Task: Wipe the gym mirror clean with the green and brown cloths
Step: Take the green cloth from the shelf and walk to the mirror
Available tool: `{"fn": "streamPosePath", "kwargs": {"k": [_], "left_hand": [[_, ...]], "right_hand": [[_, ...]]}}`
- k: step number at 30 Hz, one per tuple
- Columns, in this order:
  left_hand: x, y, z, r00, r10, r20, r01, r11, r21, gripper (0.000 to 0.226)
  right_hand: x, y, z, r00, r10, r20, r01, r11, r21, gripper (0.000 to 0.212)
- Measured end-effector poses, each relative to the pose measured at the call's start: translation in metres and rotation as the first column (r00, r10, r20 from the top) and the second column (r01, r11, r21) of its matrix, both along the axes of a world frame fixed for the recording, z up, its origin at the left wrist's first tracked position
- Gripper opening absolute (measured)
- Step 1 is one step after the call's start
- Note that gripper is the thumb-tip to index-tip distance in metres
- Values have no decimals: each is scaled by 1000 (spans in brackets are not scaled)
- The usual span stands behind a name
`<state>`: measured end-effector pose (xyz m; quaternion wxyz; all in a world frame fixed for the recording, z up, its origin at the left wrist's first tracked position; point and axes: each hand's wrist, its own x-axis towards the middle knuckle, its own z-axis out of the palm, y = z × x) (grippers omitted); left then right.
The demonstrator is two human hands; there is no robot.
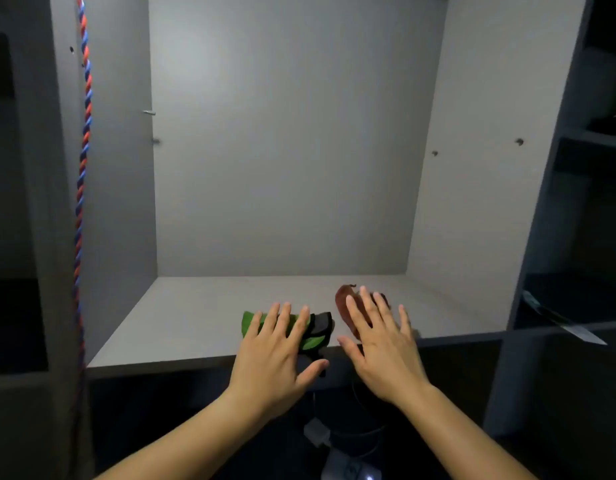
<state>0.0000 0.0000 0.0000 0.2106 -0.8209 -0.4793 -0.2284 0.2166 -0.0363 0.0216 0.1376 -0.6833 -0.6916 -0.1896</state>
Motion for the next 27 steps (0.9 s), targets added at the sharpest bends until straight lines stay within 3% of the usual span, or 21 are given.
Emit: {"fn": "streamPosePath", "kwargs": {"k": [4,6,9,16,21,27], "left_hand": [[1,-11,-3,999,34,-18,-35,999,-19,76],[0,-16,-3,999,31,-40,-32,999,-27,65],[-3,-22,-4,995,6,-101,3,996,90,49],[0,-56,6,972,70,-223,-14,970,244,47],[-12,-120,22,981,132,-143,-81,944,319,44],[-64,-248,20,944,324,-66,-268,868,418,37]], "right_hand": [[0,-6,-16,993,57,-107,-57,998,3,76],[4,-9,-22,994,94,-53,-92,995,43,66],[14,-12,-19,989,147,22,-148,983,112,59],[34,-21,0,898,431,89,-436,841,321,48],[18,-49,8,741,670,50,-625,661,415,52],[-62,-112,11,438,898,48,-811,371,453,40]]}}
